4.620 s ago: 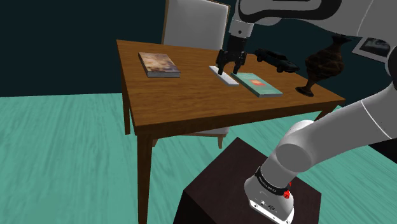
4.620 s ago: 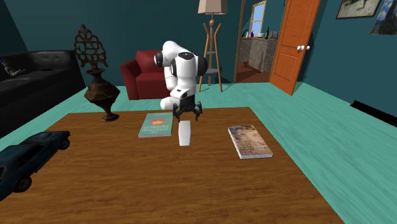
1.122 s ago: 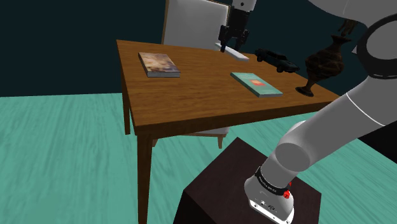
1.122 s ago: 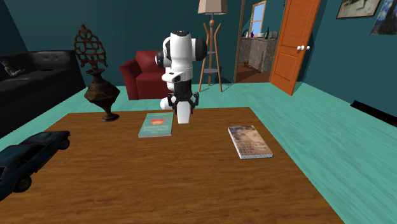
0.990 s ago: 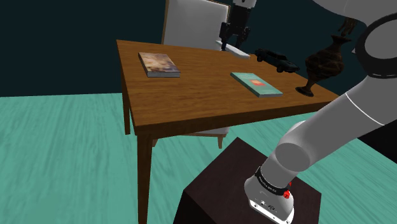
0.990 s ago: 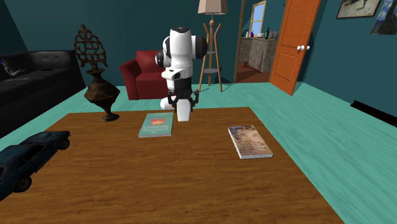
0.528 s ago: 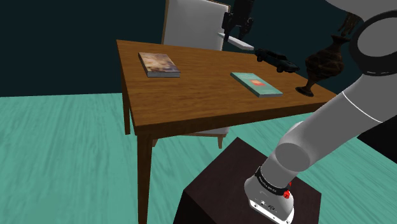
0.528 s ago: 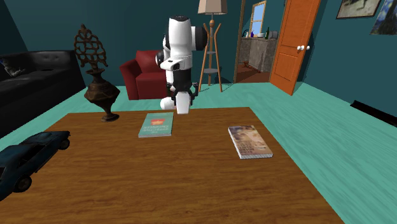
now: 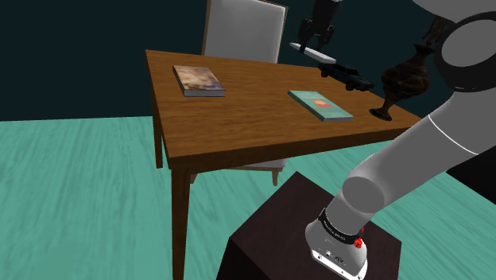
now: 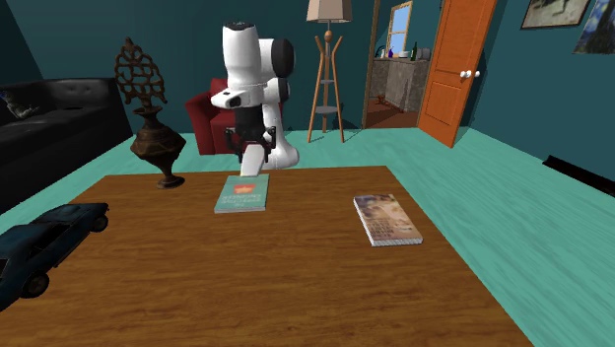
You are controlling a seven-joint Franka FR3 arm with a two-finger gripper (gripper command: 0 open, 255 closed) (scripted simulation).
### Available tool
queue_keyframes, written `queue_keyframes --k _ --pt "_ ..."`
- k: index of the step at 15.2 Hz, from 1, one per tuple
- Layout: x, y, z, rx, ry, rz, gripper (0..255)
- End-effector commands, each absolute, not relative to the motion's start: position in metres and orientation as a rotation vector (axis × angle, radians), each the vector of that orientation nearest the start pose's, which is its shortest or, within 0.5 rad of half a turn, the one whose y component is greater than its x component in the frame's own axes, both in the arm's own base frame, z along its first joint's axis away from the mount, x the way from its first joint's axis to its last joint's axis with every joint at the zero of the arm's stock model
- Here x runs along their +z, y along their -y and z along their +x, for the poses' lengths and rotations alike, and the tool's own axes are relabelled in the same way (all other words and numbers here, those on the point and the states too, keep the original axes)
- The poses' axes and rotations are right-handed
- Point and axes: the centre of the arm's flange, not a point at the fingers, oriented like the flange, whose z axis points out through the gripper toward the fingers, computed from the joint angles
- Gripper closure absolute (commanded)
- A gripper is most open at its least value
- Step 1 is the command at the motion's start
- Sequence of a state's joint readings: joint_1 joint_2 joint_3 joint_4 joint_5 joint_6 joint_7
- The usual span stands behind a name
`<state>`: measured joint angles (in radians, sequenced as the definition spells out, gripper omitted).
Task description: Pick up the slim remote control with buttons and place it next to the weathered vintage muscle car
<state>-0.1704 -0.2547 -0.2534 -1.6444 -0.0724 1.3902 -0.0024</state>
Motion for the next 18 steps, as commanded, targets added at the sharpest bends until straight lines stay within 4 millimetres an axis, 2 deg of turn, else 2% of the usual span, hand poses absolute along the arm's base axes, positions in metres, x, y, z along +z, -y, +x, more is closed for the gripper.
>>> queue_keyframes --k 1,18 --pt "0.697 0.238 0.387 0.015 -0.663 -3.077 255" --pt "0.698 0.440 0.290 0.015 -0.663 -3.077 255"
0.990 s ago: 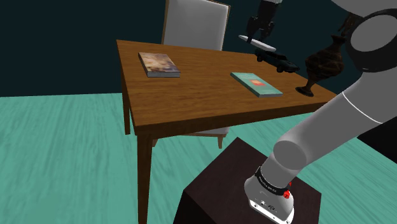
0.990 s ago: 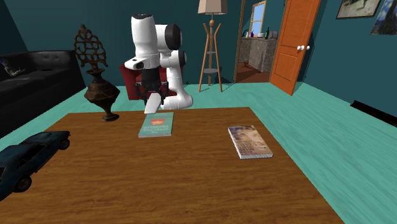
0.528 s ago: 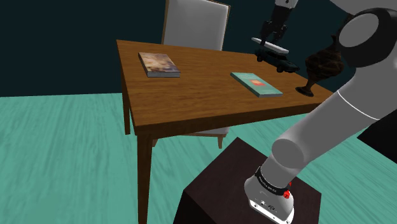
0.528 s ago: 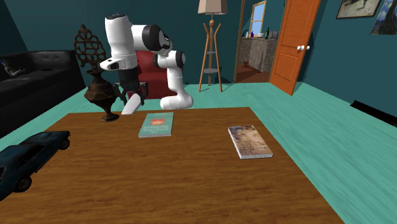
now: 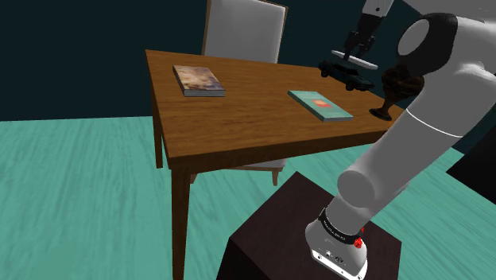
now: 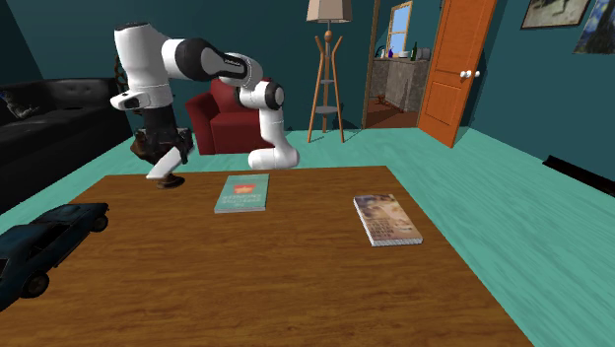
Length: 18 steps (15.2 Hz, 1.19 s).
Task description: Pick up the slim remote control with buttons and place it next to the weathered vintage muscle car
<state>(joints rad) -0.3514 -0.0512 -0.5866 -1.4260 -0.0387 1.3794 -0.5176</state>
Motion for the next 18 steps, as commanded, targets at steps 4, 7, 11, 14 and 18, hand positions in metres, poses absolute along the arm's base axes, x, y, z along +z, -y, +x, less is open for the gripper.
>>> queue_keyframes --k 4,7,11,14,18 --pt "0.698 0.488 0.268 0.015 -0.663 -3.077 255" --pt "0.699 0.524 0.251 0.015 -0.663 -3.077 255" --pt "0.699 0.571 0.228 0.015 -0.663 -3.077 255" --pt "0.688 0.588 0.220 0.015 -0.663 -3.077 255" --pt "0.667 0.588 0.220 0.015 -0.663 -3.077 255"
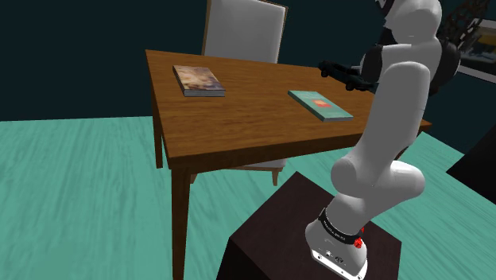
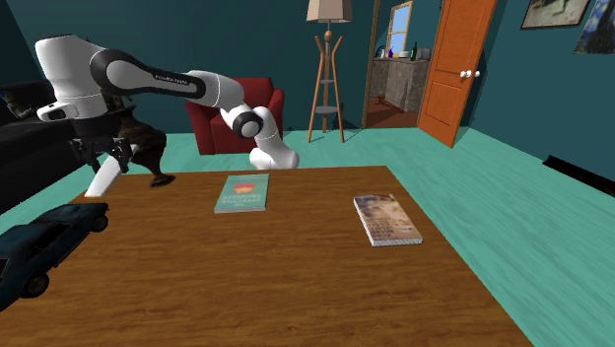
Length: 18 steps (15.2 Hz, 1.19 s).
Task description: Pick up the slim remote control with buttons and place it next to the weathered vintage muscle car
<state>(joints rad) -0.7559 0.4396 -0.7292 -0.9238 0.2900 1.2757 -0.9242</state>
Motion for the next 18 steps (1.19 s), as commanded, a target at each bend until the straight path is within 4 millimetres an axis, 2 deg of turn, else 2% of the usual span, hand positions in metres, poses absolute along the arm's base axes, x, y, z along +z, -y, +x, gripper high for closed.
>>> queue_keyframes --k 1,18 --pt "0.662 0.588 0.220 0.015 -0.663 -3.077 255" --pt "0.572 0.588 0.220 0.015 -0.663 -3.077 255"
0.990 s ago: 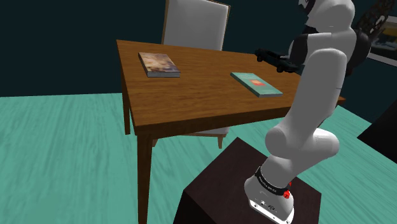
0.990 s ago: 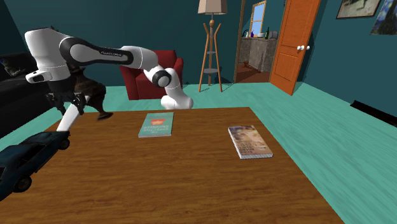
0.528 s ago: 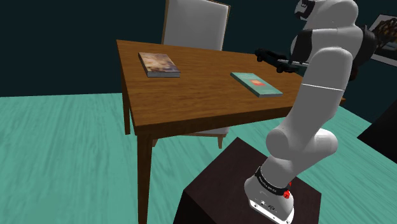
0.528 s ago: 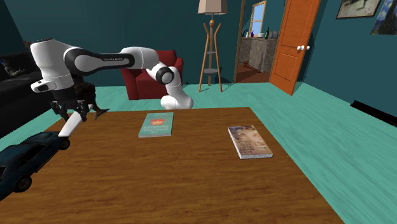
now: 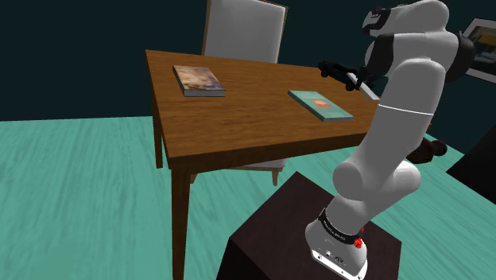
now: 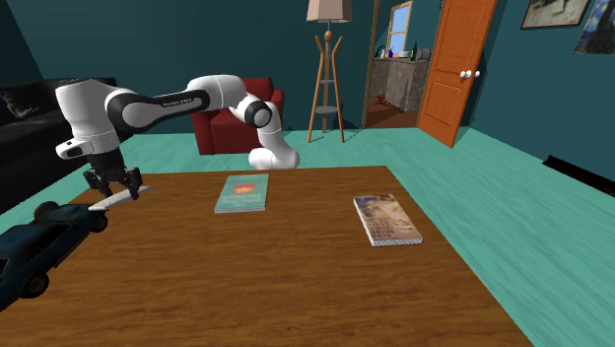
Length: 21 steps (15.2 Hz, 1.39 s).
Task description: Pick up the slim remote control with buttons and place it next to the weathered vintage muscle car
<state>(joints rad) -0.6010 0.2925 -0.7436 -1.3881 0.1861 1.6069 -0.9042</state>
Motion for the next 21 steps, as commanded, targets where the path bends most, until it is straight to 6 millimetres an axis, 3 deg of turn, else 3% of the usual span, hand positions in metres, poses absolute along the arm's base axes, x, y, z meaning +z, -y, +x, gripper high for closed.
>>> queue_keyframes --k 1,6,14,15,20,21 --pt "0.567 0.588 0.220 0.015 -0.663 -3.077 255" --pt "0.540 0.588 0.220 0.015 -0.663 -3.077 255" --pt "0.540 0.588 0.220 0.015 -0.663 -3.077 255" --pt "0.541 0.587 0.221 0.015 -0.663 -3.077 0" --pt "0.540 0.588 0.220 0.015 -0.663 -3.077 0" --pt "0.554 0.588 0.220 0.015 -0.663 -3.077 0"
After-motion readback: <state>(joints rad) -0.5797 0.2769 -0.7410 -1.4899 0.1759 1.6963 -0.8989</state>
